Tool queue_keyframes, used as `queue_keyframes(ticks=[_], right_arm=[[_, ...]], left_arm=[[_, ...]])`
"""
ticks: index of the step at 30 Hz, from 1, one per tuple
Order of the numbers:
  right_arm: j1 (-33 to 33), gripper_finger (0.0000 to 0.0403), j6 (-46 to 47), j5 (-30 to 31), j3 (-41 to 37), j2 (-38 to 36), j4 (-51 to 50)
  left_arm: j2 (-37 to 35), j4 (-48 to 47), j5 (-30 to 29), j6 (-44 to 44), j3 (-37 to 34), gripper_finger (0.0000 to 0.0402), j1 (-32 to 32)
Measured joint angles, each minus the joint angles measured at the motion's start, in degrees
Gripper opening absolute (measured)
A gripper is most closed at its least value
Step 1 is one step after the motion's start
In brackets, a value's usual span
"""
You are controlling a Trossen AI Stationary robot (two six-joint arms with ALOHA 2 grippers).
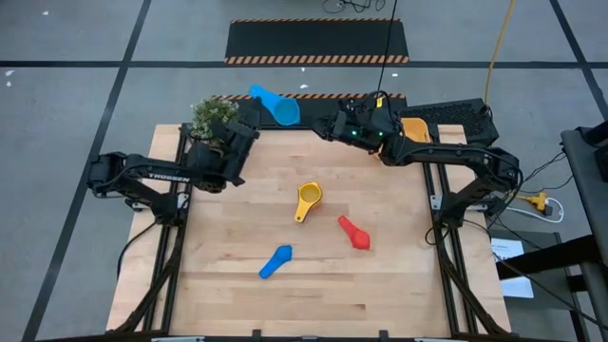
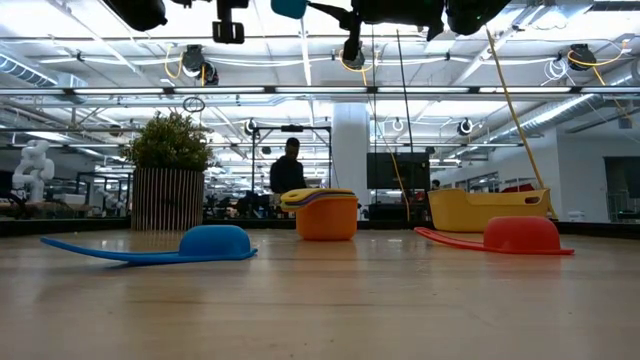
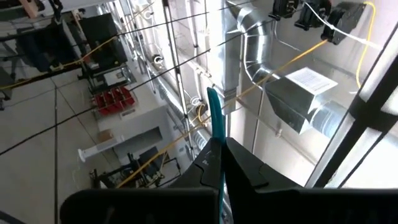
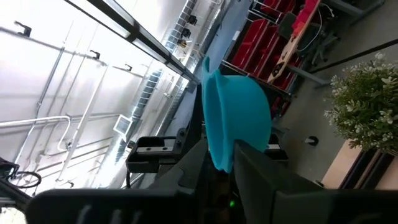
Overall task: Nest measuring cups in basket
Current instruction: Stack the light blue measuring cup on top of the yellow measuring cup
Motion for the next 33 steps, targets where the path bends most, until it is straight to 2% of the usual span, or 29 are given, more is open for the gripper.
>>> queue_keyframes(ticks=[10,21,24,28,33], right_arm=[[0.00,0.0066,-0.83,0.00,0.00,0.00,-1.00],[0.00,0.0064,-0.64,0.20,0.00,0.00,-2.60],[0.02,0.0049,0.34,0.20,0.00,0.00,-2.62],[-0.02,0.0010,0.24,0.22,0.00,0.00,-3.57],[-0.62,0.0004,0.02,-0.02,0.00,0.00,-4.57]], left_arm=[[-0.04,-2.57,-1.67,-3.76,-0.02,0.0005,0.00],[0.52,-2.74,-2.50,-3.94,-0.04,0.0004,0.22],[0.52,-2.72,-2.45,-3.74,-0.04,0.0004,0.22],[0.50,-4.16,-2.52,-3.72,-0.04,0.0004,0.26],[0.50,-5.42,-2.17,-3.44,-0.04,0.0021,0.31]])
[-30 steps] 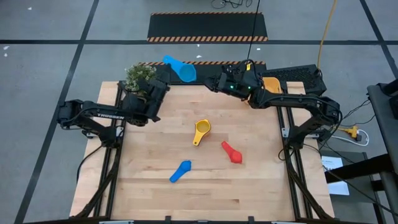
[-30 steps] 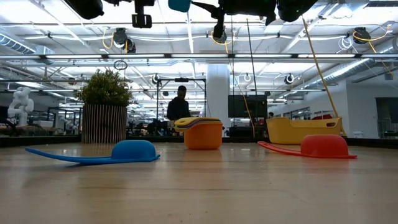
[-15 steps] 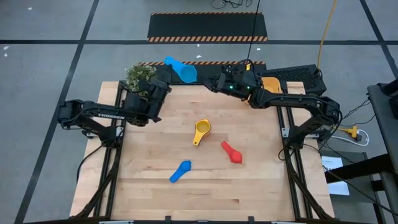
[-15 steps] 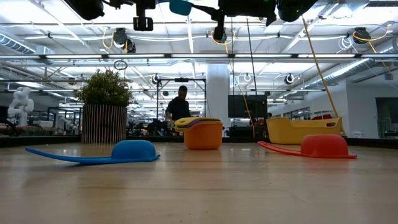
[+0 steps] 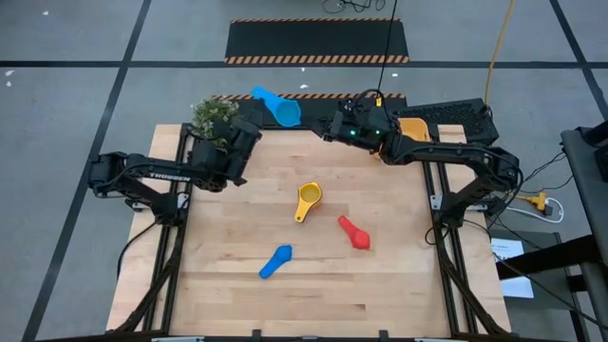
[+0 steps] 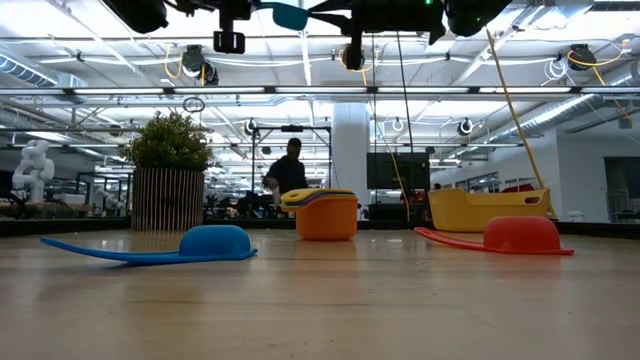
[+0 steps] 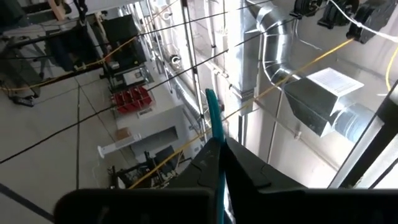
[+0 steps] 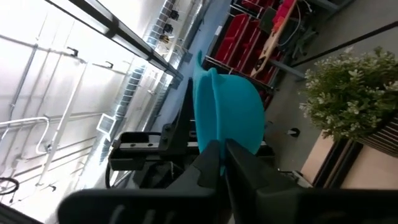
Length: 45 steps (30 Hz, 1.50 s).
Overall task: Nest measuring cups in basket
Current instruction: Stack the light blue measuring cup on top of the yellow measuring cup
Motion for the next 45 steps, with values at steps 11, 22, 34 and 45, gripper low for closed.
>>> queue_keyframes(ticks=[11,22,34,45], right_arm=[[-2.31,0.0001,0.41,-3.04,0.00,-0.44,0.49],[-6.14,0.0000,0.12,-4.61,0.02,-3.82,-0.30],[-9.60,0.0000,-3.06,-12.65,0.04,-11.17,-11.55],[-11.33,0.0000,-4.91,-29.05,0.04,-15.39,-20.79]], left_arm=[[-1.30,-0.51,2.75,3.89,-0.07,0.0173,-0.11],[-6.42,-19.49,7.74,-8.76,-0.04,0.0227,-0.04],[-13.20,-37.10,21.22,-23.12,-0.04,0.0227,1.11],[-20.44,-53.10,40.31,-29.07,-0.04,0.0228,2.21]])
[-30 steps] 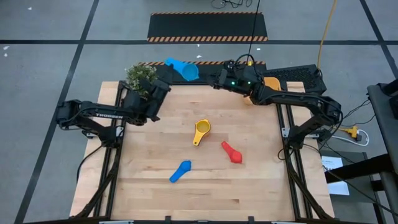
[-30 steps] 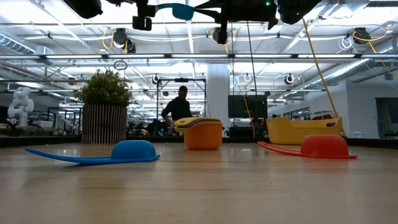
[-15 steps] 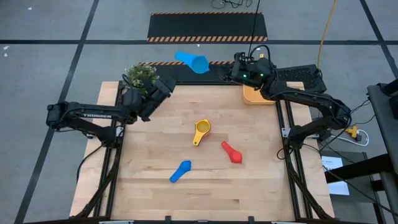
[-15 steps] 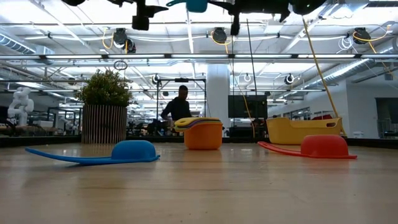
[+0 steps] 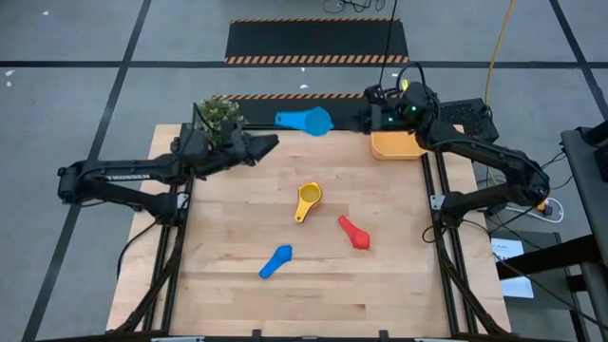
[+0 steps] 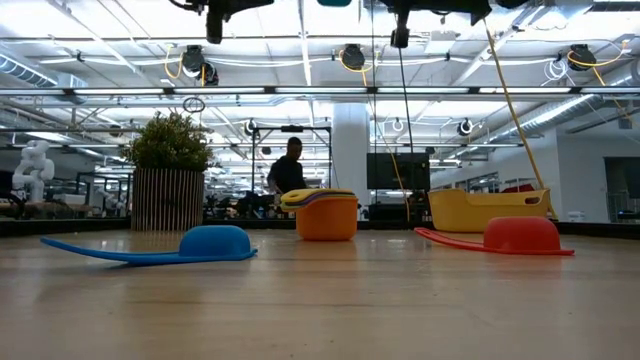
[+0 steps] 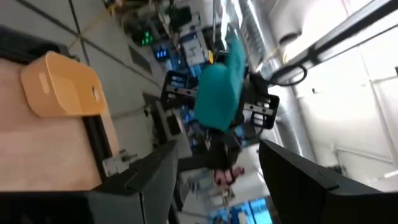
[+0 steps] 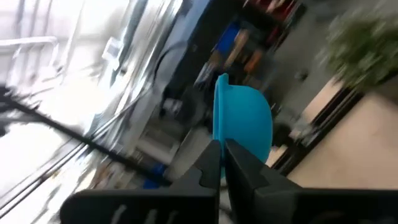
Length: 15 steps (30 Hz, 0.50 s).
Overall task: Nest measuring cups in basket
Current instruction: Stack the light blue measuring cup on top of the yellow measuring cup
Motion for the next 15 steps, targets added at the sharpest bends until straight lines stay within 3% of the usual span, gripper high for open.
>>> queue_keyframes(ticks=[6,15], right_arm=[[0.44,0.0000,5.17,-10.50,-0.02,-0.99,-0.02],[3.16,0.0000,6.88,-11.19,-0.02,-1.90,-0.09]], left_arm=[[-1.16,-1.10,1.15,0.94,0.00,0.0228,-1.62],[-0.80,-0.18,0.91,3.61,0.00,0.0228,-5.89]])
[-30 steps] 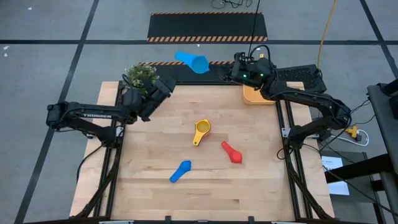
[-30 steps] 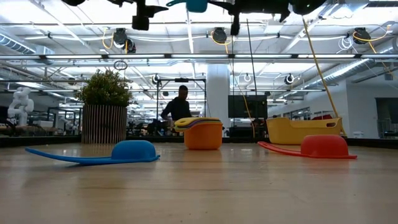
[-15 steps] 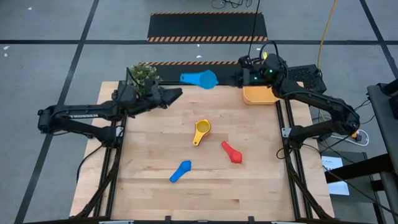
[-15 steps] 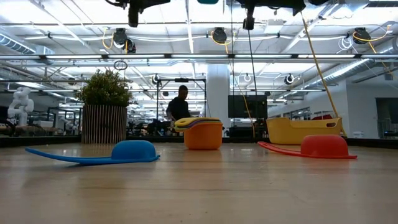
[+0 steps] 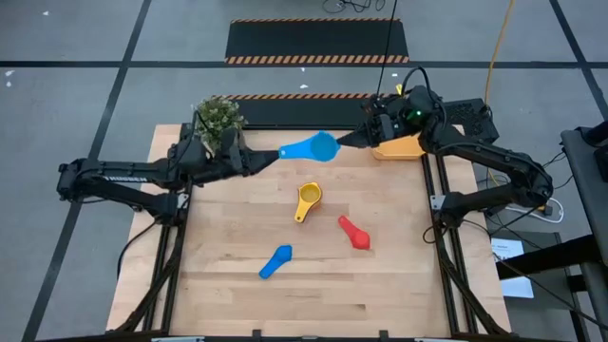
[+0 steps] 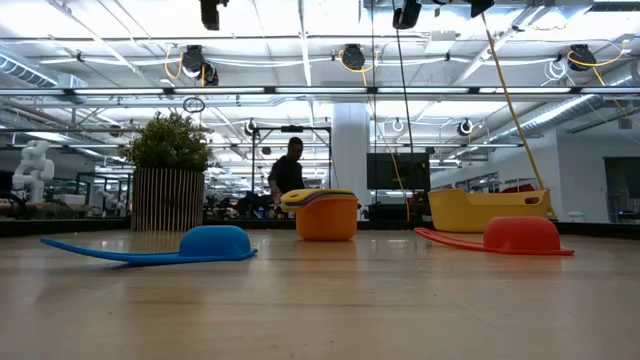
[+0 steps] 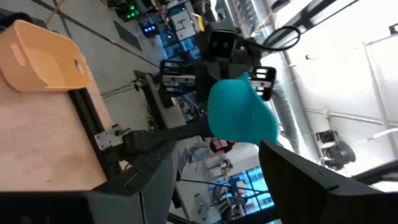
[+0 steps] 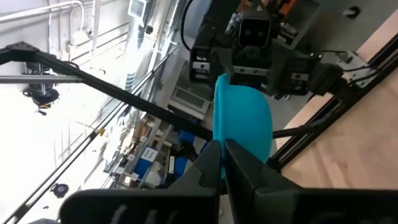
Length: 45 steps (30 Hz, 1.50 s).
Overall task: Nest measuring cups in basket
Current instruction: Stack the light blue measuring cup on top of the yellow measuring cup
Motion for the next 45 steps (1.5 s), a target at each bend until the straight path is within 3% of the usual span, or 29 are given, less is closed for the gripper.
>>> queue_keyframes(ticks=[9,22,34,45], right_arm=[[4.74,0.0000,-0.28,1.76,-0.02,-0.02,-0.74],[5.69,0.0000,-0.86,4.63,-0.02,-0.02,-0.78],[5.90,0.0000,-0.59,4.67,-0.02,-0.02,-0.96],[7.20,0.0000,-0.44,4.46,-0.02,0.00,-1.20]], left_arm=[[-0.06,9.38,-4.46,3.40,0.00,0.0228,-3.98],[-0.03,9.41,-4.88,3.70,0.00,0.0228,-7.17],[4.74,10.06,-9.24,2.11,0.06,0.0228,-11.95],[7.77,16.91,-15.75,3.92,0.02,0.0227,-14.57]])
